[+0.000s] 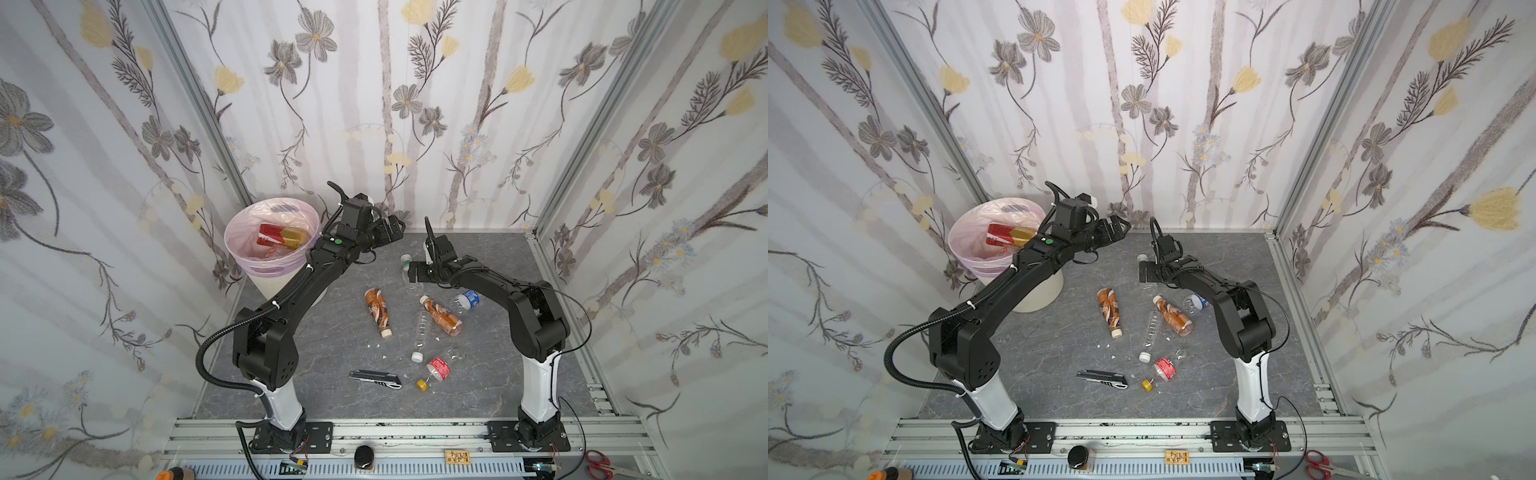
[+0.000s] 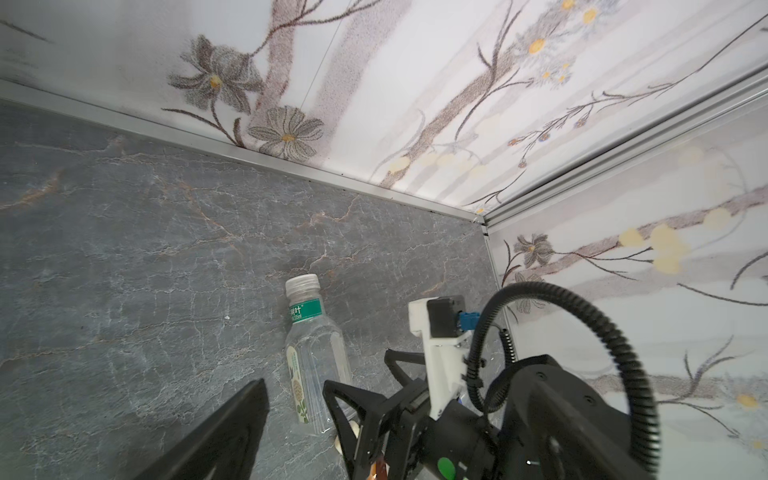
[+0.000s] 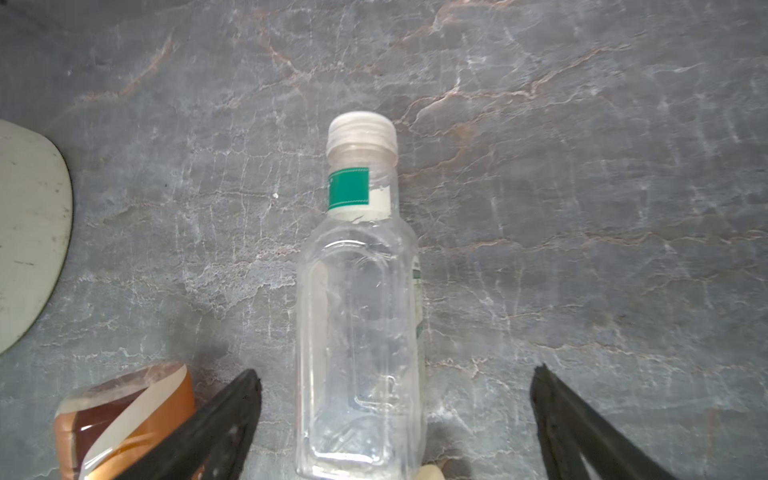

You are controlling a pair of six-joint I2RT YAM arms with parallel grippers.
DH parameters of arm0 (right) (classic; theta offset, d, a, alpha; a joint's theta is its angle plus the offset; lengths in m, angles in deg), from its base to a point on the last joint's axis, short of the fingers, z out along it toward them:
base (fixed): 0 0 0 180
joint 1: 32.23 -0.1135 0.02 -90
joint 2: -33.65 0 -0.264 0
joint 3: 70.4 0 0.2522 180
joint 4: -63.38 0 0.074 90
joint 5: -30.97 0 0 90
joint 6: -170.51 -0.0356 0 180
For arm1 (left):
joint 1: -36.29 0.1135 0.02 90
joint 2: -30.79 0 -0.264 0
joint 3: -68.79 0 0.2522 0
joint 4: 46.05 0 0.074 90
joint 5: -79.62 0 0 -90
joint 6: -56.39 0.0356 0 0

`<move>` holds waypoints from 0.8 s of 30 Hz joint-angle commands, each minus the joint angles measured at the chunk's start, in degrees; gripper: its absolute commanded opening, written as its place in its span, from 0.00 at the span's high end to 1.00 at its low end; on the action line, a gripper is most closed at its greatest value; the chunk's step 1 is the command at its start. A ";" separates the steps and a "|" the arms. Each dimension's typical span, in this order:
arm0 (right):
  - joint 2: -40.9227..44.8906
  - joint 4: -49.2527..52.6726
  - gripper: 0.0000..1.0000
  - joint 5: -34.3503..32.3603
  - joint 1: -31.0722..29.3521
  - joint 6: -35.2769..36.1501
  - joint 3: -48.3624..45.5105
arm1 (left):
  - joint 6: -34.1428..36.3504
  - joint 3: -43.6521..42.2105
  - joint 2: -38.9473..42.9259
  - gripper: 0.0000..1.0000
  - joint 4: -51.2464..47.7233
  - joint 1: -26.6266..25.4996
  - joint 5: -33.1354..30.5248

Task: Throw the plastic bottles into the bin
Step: 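Close the right gripper on the clear bottle's body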

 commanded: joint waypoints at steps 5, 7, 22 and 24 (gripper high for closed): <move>-4.63 6.51 0.00 -4.27 -2.21 4.08 5.79 | -2.65 -3.57 4.62 0.00 5.00 0.59 2.17; -5.76 7.42 0.01 -5.31 -2.67 4.33 7.11 | -3.03 -4.62 5.40 0.00 5.44 0.70 2.57; -10.39 9.43 0.23 -7.39 -3.88 4.90 11.65 | -4.29 -10.05 10.51 0.00 6.82 2.79 2.71; -10.35 9.44 0.29 -7.16 -3.88 4.83 11.60 | -4.59 -10.60 10.94 0.00 7.14 2.96 2.61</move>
